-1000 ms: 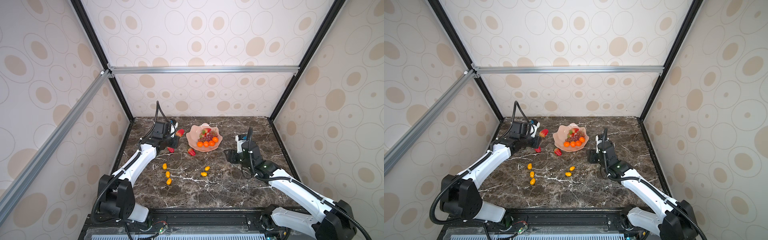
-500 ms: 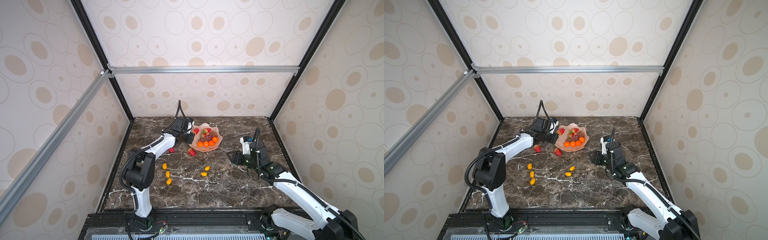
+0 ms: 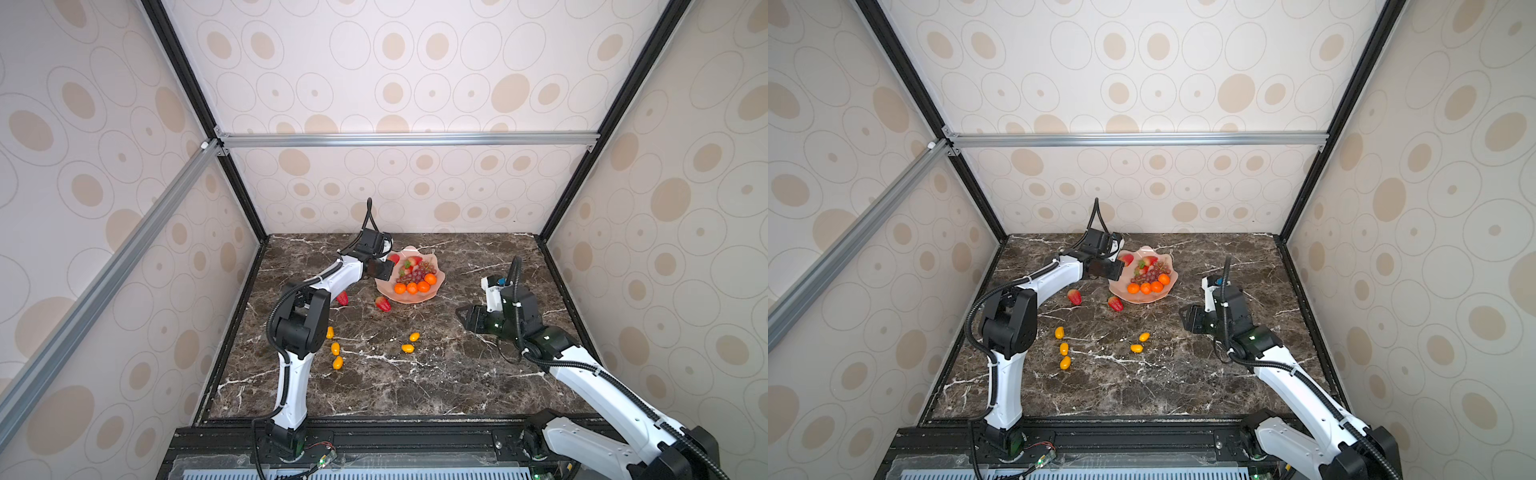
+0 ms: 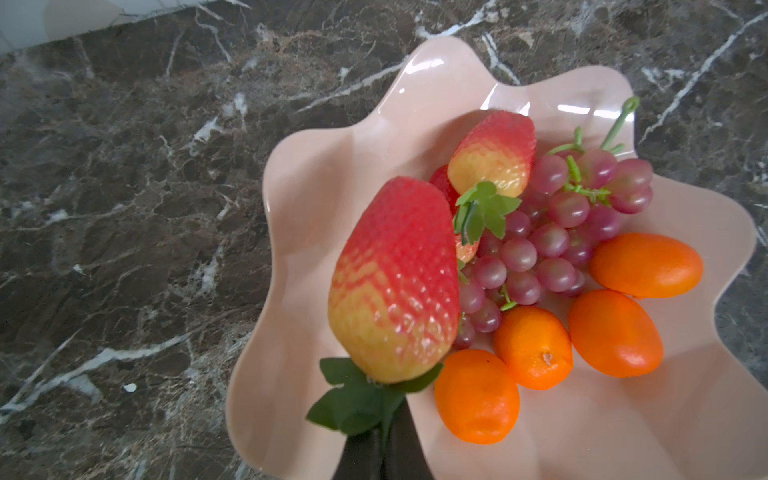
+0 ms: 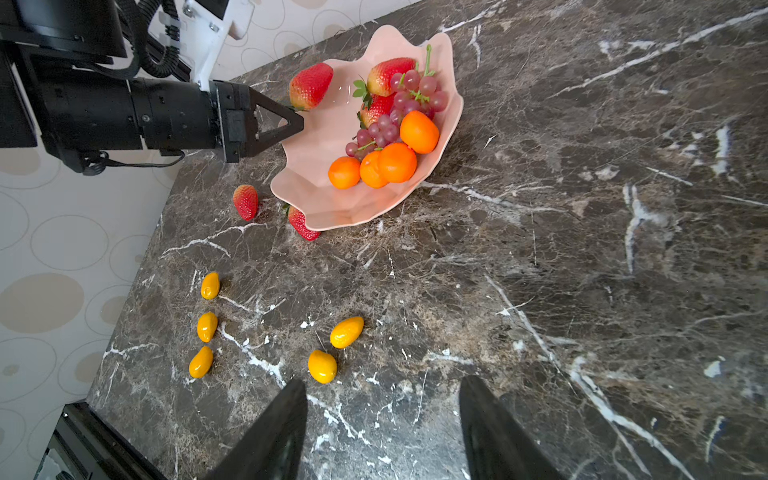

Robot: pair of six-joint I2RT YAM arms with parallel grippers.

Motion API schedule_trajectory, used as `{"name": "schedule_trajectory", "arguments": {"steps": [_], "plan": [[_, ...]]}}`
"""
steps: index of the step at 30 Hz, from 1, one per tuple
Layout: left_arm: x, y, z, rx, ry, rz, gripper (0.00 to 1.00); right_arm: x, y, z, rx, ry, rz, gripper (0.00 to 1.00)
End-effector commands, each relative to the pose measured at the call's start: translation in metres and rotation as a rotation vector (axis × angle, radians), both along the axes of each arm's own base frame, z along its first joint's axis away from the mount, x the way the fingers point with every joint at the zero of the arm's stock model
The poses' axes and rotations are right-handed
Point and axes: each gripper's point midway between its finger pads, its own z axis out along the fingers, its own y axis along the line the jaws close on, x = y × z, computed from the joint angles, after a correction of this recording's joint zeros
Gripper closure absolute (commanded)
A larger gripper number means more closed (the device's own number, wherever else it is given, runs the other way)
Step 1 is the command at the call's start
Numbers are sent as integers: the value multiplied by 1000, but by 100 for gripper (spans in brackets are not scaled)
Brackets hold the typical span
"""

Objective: Place and organize the fake fruits in the fruit bowl
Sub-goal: 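Lower the strawberry into the pink bowl beside the grapes, open left gripper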

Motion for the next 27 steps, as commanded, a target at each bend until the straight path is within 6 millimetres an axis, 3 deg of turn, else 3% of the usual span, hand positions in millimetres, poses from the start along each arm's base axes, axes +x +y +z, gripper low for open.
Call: {"name": "schedule_trajectory", "arguments": {"steps": [1,9,14,17,19,22,27], "plan": [[3,-9,-1,4,20,-21,100,-3,-4,6,4,-8,-14,39],[9,-21,-24,29,94,-10,100,-7,-6,3,12,5,-23,39],[6,-24,-27,37,108,-8,100,-8,-7,2,16,-1,-28,39],[1,-25,-27,50,111,-11,89,-8,-6,1,15,7,-19,39],[-1,-24,-22,57,103,-11,82,-8,-5,2,20,6,-18,39],[-3,-22,-12,68,87,-4,81,-8,-5,2,22,3,-20,39],[-6,-22,21,71,28,2,71,-10,-4,-4,4,18,3,40]]}}
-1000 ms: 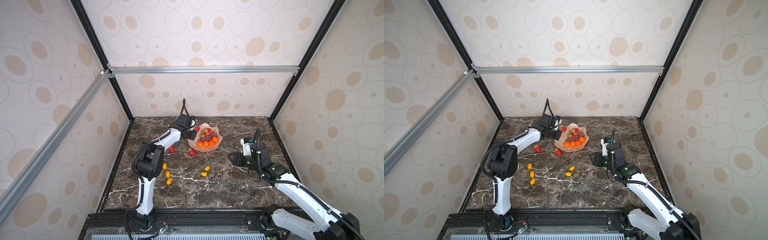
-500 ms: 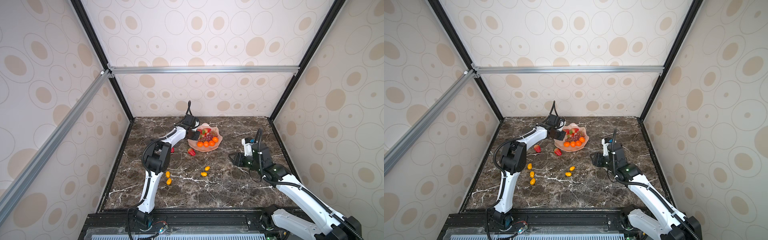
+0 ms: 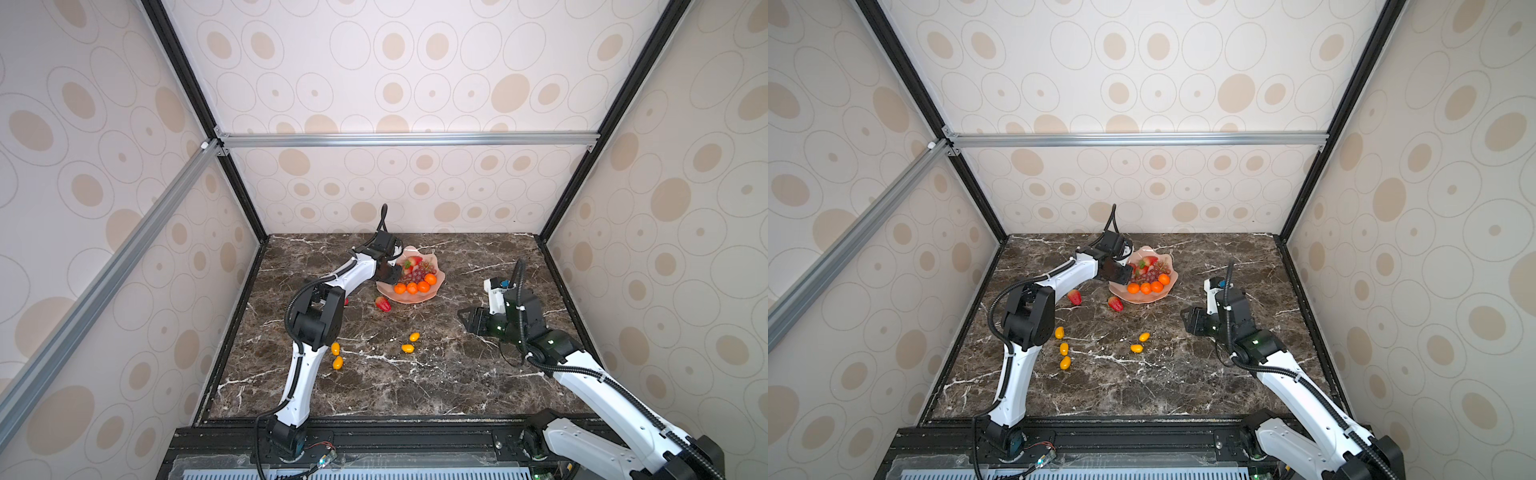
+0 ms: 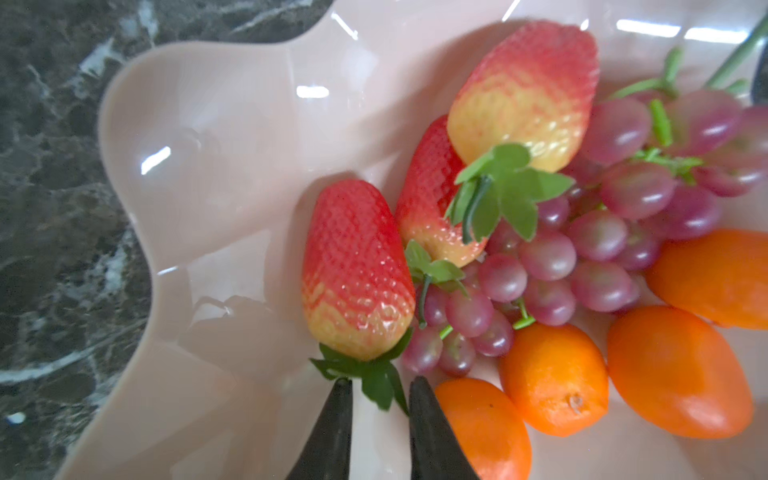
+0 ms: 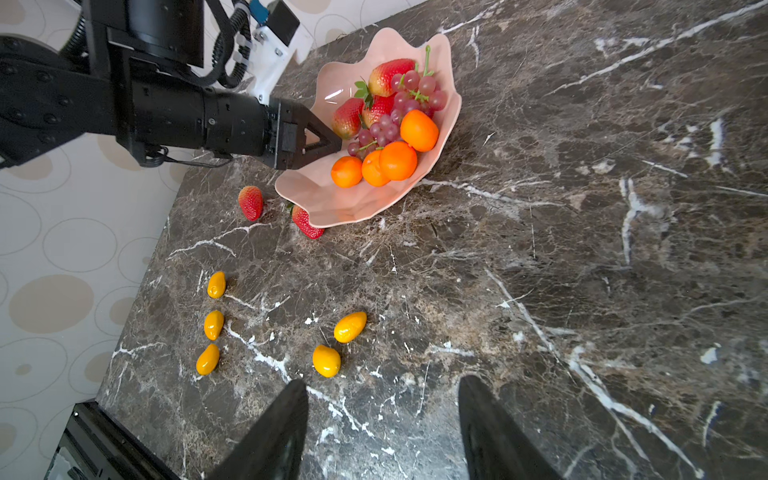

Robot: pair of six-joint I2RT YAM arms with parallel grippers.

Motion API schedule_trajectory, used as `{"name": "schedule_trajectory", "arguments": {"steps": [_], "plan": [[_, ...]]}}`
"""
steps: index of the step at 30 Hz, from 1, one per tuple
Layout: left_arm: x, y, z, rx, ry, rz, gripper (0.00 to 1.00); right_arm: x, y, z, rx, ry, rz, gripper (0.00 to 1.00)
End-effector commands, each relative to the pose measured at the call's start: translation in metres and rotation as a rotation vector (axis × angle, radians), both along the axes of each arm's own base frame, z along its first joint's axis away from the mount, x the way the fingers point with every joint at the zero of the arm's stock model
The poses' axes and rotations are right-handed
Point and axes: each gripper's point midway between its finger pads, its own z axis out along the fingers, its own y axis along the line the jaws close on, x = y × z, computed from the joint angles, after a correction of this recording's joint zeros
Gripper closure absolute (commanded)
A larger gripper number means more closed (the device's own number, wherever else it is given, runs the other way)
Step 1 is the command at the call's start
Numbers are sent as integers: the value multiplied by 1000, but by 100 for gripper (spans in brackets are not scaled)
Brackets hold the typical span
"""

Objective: Place and organize the fake fruits in the fruit bowl
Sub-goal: 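Lower the strawberry into the pink bowl beside the grapes, open left gripper, then move the left gripper down to a strawberry at the bowl's near edge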

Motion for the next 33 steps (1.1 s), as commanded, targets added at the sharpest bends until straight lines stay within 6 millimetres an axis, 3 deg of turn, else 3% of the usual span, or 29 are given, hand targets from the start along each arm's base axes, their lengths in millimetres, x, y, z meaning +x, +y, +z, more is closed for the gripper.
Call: {"name": "schedule_trajectory", "arguments": {"steps": [1,8,12,18,24,28,33], "plan": [[-5,-1,58,-3,-97,-1,70,-3,-2,-7,-12,25,8,40],[-32,20,111,-47,-248,54,60,-4,4,-11,-40,25,35,39],[-55,42,124,-77,-334,116,52,-3,13,-11,-84,24,56,38],[-84,70,102,-90,-351,206,48,-5,48,-6,-149,-46,163,38],[-90,96,79,-111,-310,305,48,-12,92,10,-179,-131,283,38],[-82,104,66,-97,-271,323,56,-11,99,12,-188,-156,290,38],[-68,102,45,-74,-204,309,60,-13,88,26,-162,-231,243,38]]}}
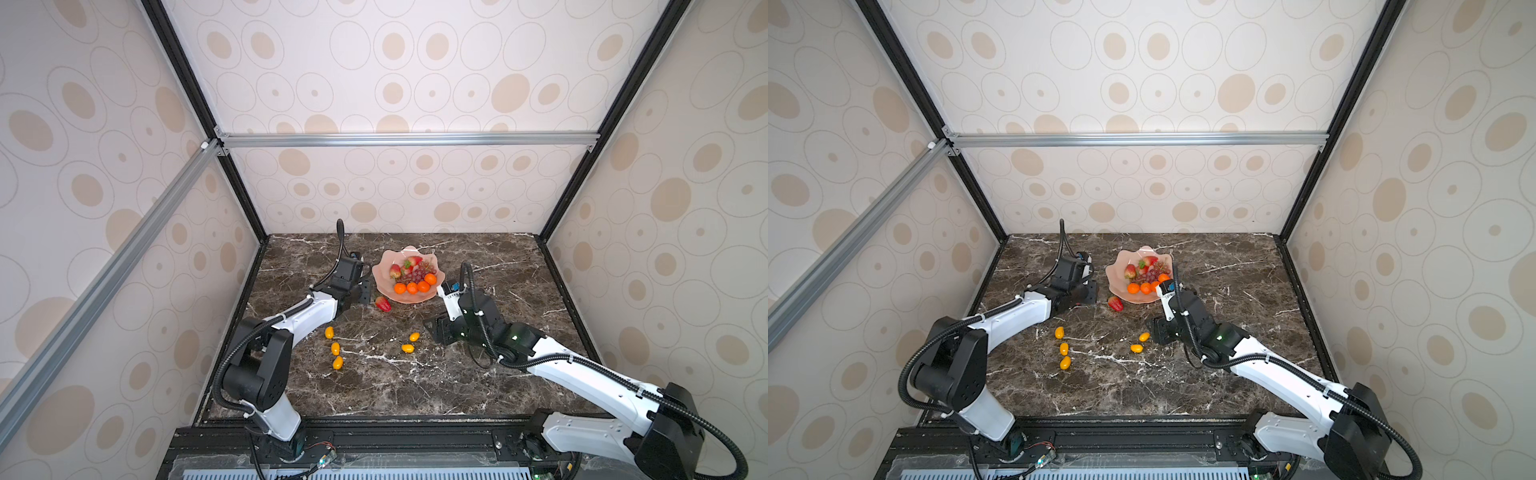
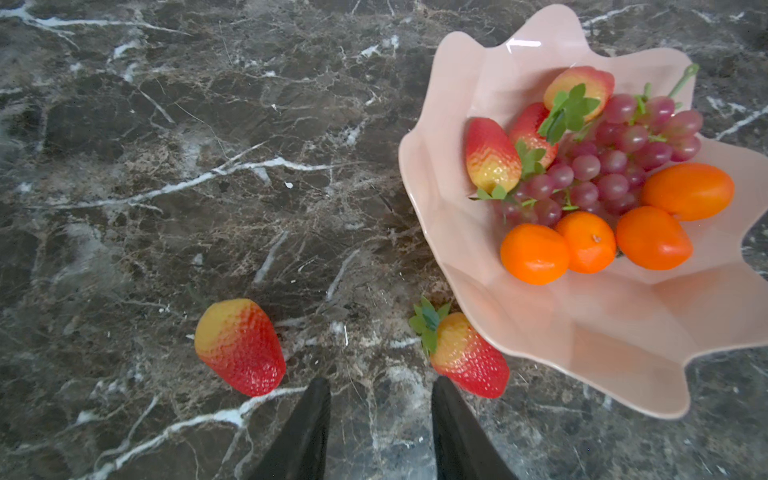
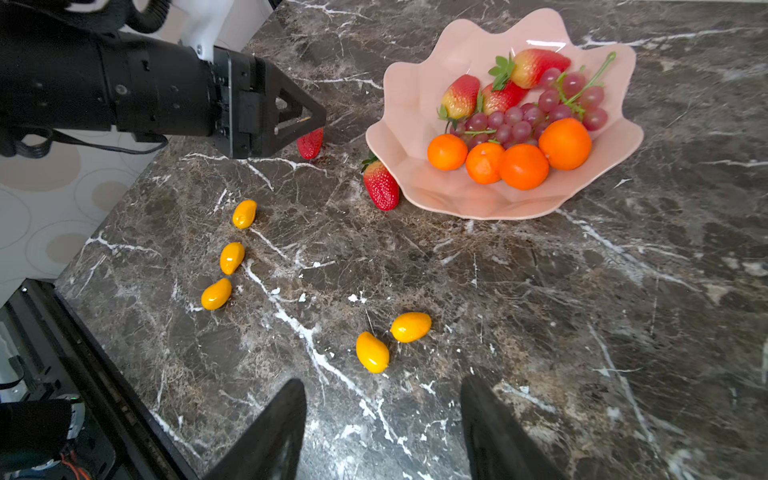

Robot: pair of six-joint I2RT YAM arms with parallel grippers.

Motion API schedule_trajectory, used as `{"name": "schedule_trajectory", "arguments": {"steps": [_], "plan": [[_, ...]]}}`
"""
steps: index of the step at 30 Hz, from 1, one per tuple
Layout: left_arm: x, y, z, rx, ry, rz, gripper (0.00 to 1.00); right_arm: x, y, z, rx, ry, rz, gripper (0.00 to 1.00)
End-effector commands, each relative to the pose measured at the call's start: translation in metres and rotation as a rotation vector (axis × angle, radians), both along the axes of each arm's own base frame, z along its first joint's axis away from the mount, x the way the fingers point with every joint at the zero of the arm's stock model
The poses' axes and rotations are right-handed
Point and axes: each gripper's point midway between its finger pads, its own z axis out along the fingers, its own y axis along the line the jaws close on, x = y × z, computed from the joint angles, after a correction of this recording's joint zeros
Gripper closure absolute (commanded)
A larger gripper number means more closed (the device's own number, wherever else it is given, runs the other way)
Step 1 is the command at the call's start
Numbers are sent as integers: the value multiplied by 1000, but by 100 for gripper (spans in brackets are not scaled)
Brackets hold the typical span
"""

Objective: Place and organize the fake fruits in the fruit bowl
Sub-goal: 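Move the left gripper down to a strawberry at the bowl's near edge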

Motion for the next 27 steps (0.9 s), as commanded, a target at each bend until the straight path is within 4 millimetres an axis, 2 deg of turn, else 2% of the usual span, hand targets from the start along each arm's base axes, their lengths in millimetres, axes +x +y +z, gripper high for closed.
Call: {"name": "schedule_trajectory", "arguments": {"steps": [1,5,9,15,19,27], "plan": [[16,-6,-4,-13,18,-13,60,1,-7,25,57,-111,-27,38],[26,-11,-21,1,64,-33,62,-5,-19,35,89,-181,-42,37],[34,-17,-28,-20,78,-41,62,-7,-28,37,71,-192,-62,37],[44,-20,-39,-70,94,-39,60,-10,-26,33,68,-172,-46,37],[47,-28,-44,-107,107,-61,55,-11,-25,34,75,-164,-42,37],[48,-34,-58,-115,147,-86,53,-12,-24,32,69,-153,-35,37]]}}
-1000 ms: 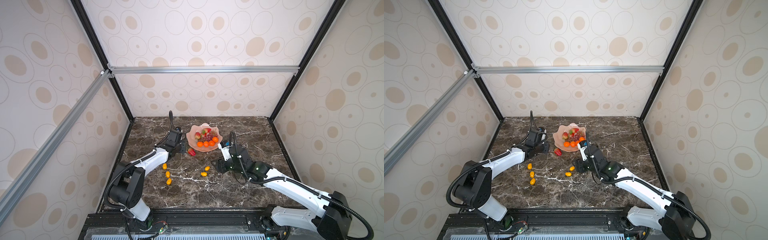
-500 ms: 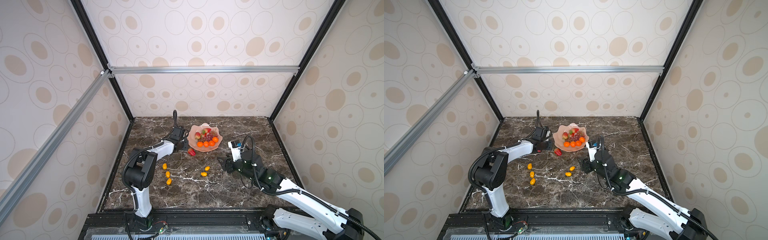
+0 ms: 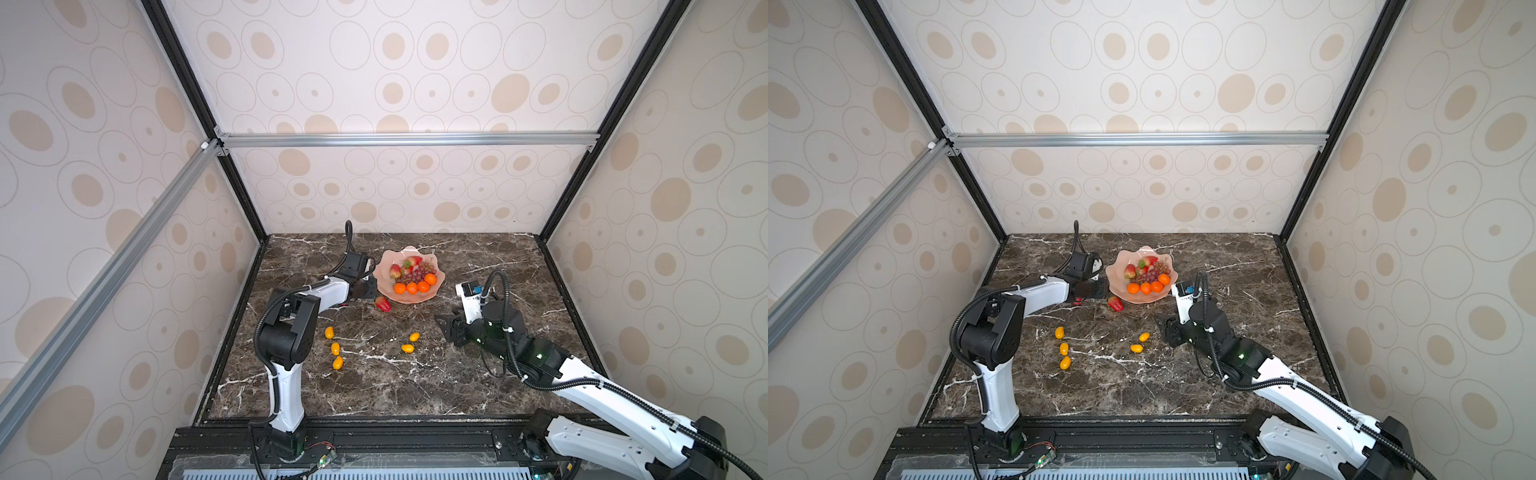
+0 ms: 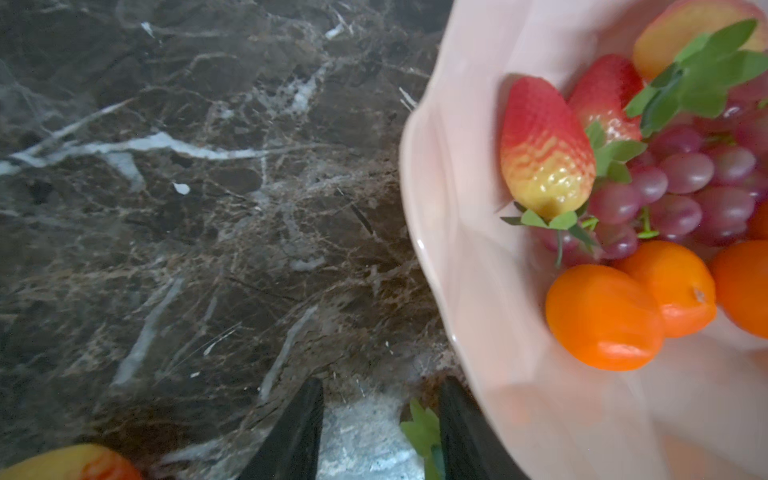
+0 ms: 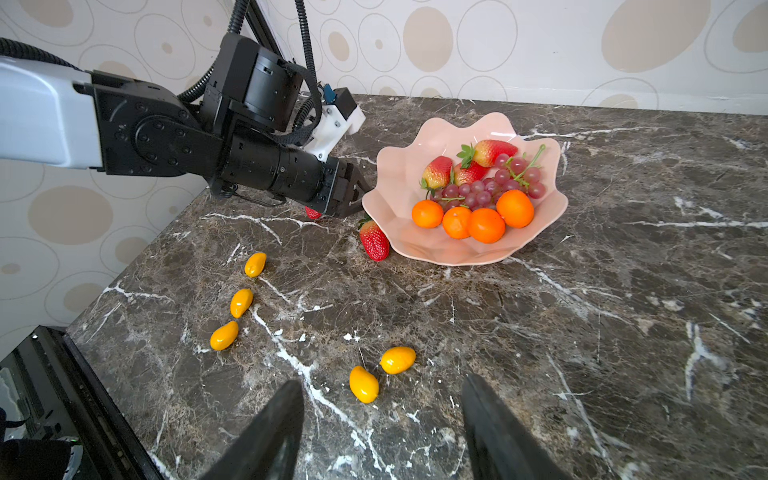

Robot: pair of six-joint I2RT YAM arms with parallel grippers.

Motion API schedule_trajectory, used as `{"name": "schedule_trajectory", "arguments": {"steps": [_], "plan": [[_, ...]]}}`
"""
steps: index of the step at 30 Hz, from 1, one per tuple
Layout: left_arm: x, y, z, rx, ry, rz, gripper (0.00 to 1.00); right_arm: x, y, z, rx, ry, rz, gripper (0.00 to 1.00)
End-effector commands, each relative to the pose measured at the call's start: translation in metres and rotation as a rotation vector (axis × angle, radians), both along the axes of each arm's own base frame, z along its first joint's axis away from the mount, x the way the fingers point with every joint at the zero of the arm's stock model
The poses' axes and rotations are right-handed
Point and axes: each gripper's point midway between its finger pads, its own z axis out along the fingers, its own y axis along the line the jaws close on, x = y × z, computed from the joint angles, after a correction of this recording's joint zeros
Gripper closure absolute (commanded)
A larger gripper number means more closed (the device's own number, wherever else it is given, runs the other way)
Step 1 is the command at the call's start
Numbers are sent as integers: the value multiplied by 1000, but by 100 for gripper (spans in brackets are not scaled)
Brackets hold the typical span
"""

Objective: Place and organize the fake fruits in the fruit bowl
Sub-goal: 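Move the left gripper down to a strawberry at the bowl's near edge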

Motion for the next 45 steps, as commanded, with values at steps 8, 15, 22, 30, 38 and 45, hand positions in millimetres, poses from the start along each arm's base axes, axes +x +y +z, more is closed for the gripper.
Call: {"name": "schedule_trajectory", "arguments": {"steps": [8,15,22,30,38,45], "plan": [[-1,-7,-2,-22,33,-45,53,-2,3,-7,-18,20,17,37],[-9,-2,-1,-2,46,-38,55,-4,3,-7,-11,20,19,37],[-18,1,2,-4,48,-38,62,-6,0,-7,-4,15,13,37],[-28,5,12,-12,33,-21,68,-7,-7,-9,-4,10,-10,37],[-57,-7,44,-96,-6,-117,65,3,-25,-25,-58,115,-98,30],[-79,-14,32,-120,46,-196,61,14,-18,-43,49,273,-32,30]]}}
